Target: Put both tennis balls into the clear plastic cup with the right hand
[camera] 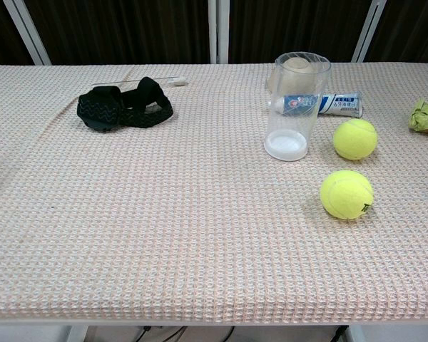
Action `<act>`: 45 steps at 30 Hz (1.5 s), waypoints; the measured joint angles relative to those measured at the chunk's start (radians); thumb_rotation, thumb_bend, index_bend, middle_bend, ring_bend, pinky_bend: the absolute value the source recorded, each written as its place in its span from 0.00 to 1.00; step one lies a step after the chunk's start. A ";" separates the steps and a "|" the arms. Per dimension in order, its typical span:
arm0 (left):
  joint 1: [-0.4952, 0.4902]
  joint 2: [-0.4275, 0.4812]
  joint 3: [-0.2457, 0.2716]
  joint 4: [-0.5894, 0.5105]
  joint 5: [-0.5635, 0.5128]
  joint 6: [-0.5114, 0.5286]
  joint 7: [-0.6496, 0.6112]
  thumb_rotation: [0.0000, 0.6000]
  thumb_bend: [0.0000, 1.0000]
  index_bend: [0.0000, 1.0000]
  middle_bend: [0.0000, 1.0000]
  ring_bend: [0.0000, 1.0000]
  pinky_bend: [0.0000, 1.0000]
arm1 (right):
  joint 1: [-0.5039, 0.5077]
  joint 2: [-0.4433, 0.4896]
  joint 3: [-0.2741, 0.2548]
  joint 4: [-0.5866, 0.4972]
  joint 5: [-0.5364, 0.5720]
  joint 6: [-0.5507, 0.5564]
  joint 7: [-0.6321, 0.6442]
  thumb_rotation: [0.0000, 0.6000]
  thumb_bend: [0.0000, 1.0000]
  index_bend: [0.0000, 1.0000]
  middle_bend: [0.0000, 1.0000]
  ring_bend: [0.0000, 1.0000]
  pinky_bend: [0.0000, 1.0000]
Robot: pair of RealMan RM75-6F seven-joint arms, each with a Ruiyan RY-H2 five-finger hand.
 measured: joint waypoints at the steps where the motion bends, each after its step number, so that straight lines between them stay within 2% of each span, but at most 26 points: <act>1: 0.000 -0.001 0.000 0.003 0.000 0.000 -0.003 1.00 0.07 0.05 0.00 0.00 0.00 | 0.001 -0.001 -0.001 0.001 -0.001 -0.002 -0.001 1.00 0.16 0.00 0.00 0.00 0.00; 13: 0.007 -0.005 0.006 0.007 0.011 0.014 0.000 1.00 0.07 0.05 0.00 0.00 0.00 | 0.002 0.002 -0.012 -0.022 -0.025 0.002 -0.015 1.00 0.16 0.00 0.00 0.00 0.00; 22: 0.005 -0.011 0.006 0.011 0.005 0.004 0.000 1.00 0.07 0.05 0.00 0.00 0.00 | 0.045 -0.005 -0.028 -0.078 -0.078 -0.050 -0.099 1.00 0.16 0.00 0.00 0.00 0.00; 31: 0.008 -0.018 0.011 0.022 -0.001 -0.004 -0.003 1.00 0.07 0.05 0.00 0.00 0.00 | 0.153 -0.062 -0.027 -0.148 -0.085 -0.215 -0.294 1.00 0.16 0.00 0.00 0.00 0.00; 36: 0.011 -0.025 0.012 0.039 -0.010 -0.007 -0.022 1.00 0.07 0.05 0.00 0.00 0.00 | 0.215 -0.124 -0.026 -0.197 -0.043 -0.313 -0.416 1.00 0.16 0.00 0.00 0.00 0.00; 41: 0.013 -0.024 0.010 0.050 -0.022 -0.011 -0.039 1.00 0.07 0.05 0.00 0.00 0.00 | 0.273 -0.175 -0.025 -0.215 0.037 -0.401 -0.522 1.00 0.17 0.00 0.00 0.00 0.06; 45: 0.011 -0.025 0.008 0.058 -0.025 -0.016 -0.049 1.00 0.07 0.05 0.00 0.00 0.00 | 0.320 -0.209 -0.023 -0.212 0.085 -0.455 -0.558 1.00 0.18 0.00 0.00 0.00 0.10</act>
